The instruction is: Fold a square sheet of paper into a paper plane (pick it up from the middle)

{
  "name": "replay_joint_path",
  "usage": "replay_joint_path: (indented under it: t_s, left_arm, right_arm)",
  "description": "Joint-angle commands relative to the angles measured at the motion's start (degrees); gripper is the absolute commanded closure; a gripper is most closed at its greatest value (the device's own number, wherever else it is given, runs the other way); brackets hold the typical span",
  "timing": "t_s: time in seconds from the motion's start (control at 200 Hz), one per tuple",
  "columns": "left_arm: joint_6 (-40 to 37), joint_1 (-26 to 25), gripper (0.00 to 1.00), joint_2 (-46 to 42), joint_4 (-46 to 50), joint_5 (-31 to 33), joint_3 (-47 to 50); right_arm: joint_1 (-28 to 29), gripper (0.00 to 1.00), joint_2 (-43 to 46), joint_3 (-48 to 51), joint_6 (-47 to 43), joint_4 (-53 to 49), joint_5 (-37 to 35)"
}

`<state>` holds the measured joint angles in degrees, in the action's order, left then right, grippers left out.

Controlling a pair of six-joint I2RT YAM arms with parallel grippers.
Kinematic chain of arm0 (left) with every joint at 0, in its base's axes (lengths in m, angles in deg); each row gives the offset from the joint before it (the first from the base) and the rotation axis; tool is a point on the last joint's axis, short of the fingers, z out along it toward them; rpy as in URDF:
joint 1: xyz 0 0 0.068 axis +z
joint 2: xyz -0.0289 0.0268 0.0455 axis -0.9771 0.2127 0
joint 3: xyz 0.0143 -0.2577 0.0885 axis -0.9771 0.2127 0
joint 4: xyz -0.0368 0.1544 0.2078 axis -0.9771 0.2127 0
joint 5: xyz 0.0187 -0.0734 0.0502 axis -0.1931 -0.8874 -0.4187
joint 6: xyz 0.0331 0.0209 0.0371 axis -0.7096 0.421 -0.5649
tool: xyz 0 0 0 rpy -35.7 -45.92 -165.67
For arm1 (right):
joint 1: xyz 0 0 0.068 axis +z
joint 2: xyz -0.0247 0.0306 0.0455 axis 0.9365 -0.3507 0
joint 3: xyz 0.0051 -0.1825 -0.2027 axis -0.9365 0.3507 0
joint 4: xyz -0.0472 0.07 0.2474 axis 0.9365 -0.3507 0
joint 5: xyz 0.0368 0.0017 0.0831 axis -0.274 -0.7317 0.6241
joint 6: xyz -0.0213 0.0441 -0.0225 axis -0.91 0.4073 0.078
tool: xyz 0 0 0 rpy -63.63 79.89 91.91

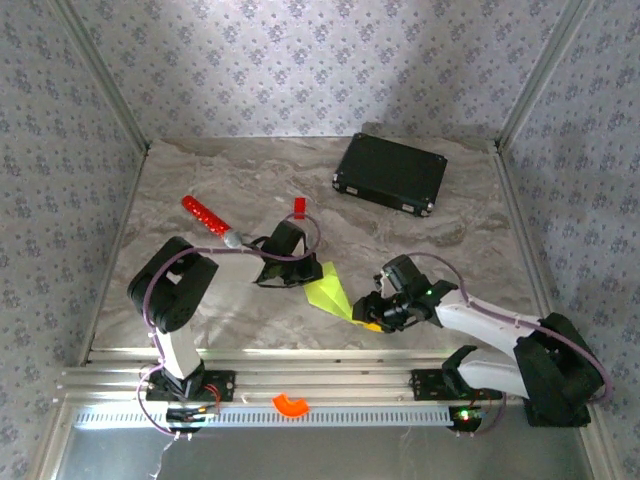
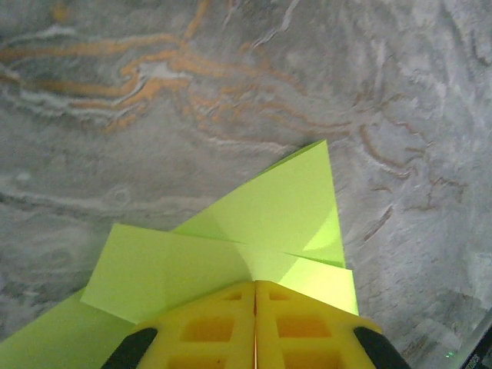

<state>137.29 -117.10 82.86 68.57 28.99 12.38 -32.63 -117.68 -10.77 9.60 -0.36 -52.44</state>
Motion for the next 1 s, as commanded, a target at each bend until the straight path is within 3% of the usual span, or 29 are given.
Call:
replay_joint_path:
  t_s: [0.0, 0.595, 0.994]
  left_arm:
    - [0.9, 0.0, 0.92, 0.6, -0.4, -0.1, 0.8]
    - [1.7, -0.1, 0.92, 2.0, -2.4, -2.8, 0.9]
    - [1.7, -0.1, 0.92, 2.4, -2.6, -3.2, 0.7]
  right_arm:
    - [0.7, 0.55, -2.7, -0.1, 2.4, 1.5, 2.3]
    - [0.6, 0.61, -10.6, -1.5, 4.5, 9.1, 0.5]
    - [-0.4, 0.62, -7.3, -1.4, 4.8, 11.4, 0.3]
